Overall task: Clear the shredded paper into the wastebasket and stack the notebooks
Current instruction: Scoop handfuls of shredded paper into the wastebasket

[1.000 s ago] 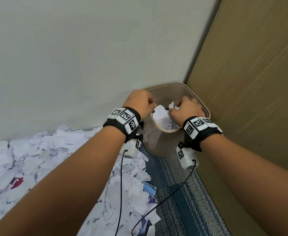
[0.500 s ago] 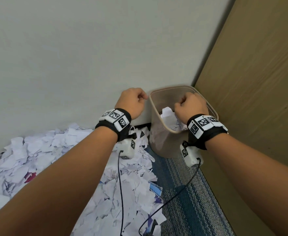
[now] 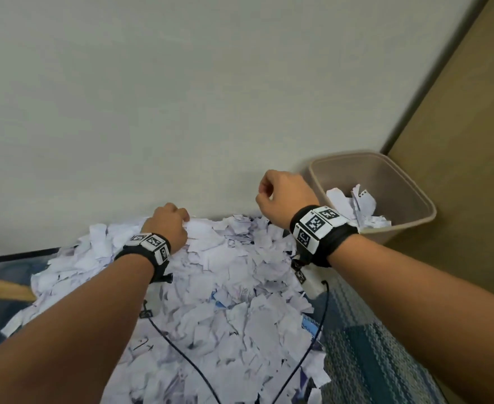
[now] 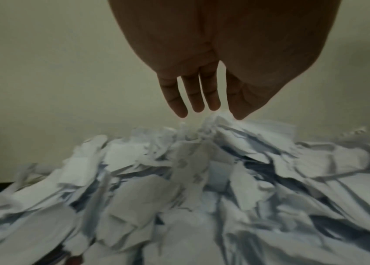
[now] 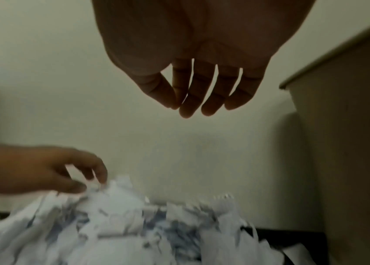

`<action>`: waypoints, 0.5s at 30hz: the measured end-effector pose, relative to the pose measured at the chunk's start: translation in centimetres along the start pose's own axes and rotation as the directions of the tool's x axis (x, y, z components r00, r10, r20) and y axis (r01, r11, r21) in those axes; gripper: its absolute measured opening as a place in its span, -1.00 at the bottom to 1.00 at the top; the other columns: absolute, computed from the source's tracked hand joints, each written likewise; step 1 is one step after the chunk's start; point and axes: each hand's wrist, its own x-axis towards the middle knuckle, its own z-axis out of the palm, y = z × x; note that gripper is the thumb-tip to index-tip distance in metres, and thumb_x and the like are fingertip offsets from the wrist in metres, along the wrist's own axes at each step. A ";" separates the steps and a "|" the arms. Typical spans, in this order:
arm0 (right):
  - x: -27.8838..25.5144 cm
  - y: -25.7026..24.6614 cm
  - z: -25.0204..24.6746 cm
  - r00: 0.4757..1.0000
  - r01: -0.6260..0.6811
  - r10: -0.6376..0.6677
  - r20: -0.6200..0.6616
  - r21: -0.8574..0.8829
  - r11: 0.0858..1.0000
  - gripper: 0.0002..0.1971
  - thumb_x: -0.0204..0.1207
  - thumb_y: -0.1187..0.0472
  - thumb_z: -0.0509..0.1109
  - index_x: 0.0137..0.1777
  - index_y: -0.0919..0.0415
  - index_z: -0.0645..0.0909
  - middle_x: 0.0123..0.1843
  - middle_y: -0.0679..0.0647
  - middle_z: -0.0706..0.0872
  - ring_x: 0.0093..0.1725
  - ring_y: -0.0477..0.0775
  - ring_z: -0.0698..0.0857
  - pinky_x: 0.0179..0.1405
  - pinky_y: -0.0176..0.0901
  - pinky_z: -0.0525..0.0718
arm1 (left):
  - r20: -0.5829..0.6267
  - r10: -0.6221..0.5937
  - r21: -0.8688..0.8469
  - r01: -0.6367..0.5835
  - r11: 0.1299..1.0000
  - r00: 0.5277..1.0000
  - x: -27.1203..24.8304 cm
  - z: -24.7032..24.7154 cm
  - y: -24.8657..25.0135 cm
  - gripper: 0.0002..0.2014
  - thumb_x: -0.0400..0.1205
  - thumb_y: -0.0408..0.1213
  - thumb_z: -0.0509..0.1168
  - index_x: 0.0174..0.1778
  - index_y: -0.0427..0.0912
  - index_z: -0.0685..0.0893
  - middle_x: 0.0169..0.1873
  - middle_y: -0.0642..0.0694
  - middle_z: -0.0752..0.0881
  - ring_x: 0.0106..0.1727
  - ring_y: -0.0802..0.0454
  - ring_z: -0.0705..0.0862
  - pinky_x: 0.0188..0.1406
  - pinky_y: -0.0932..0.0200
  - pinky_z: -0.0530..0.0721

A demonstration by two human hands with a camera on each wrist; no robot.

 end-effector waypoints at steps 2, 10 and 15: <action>-0.3 0.4 1.5 0.995 -0.004 0.006 0.095 -0.026 1.000 -0.96 0.45 0.10 0.30 -0.17 0.01 0.56 -0.14 -0.04 0.70 -0.11 0.07 0.65 -0.11 0.02 0.73 | 0.005 -0.034 -0.011 0.034 0.999 0.999 -0.2 0.1 -1.8 -0.62 0.56 -0.30 0.26 0.32 -0.01 0.56 0.32 -0.14 0.47 0.36 -0.18 0.44 0.24 -0.08 0.56; -0.7 -0.3 7.6 0.911 0.072 -0.001 0.413 -0.156 0.985 -0.79 0.53 0.07 0.30 0.10 0.10 0.61 0.12 0.10 0.65 0.13 0.17 0.63 0.01 -0.14 0.52 | 0.384 -0.082 0.059 0.065 0.996 0.920 -3.1 2.4 -6.2 -0.15 0.54 0.16 0.33 0.67 0.08 0.04 0.64 -0.18 0.15 0.60 -0.27 0.24 0.55 -0.15 0.31; -0.6 -0.9 11.5 0.842 0.099 0.074 0.534 -0.289 0.952 -0.42 0.49 0.01 0.35 0.49 0.07 0.33 0.46 0.18 0.38 0.43 0.33 0.43 0.30 0.17 0.56 | 0.557 0.057 -0.021 -0.055 0.998 0.828 -6.0 2.7 -6.1 -0.35 0.58 -0.09 0.38 0.59 0.13 0.29 0.57 -0.09 0.36 0.52 -0.12 0.42 0.45 0.00 0.45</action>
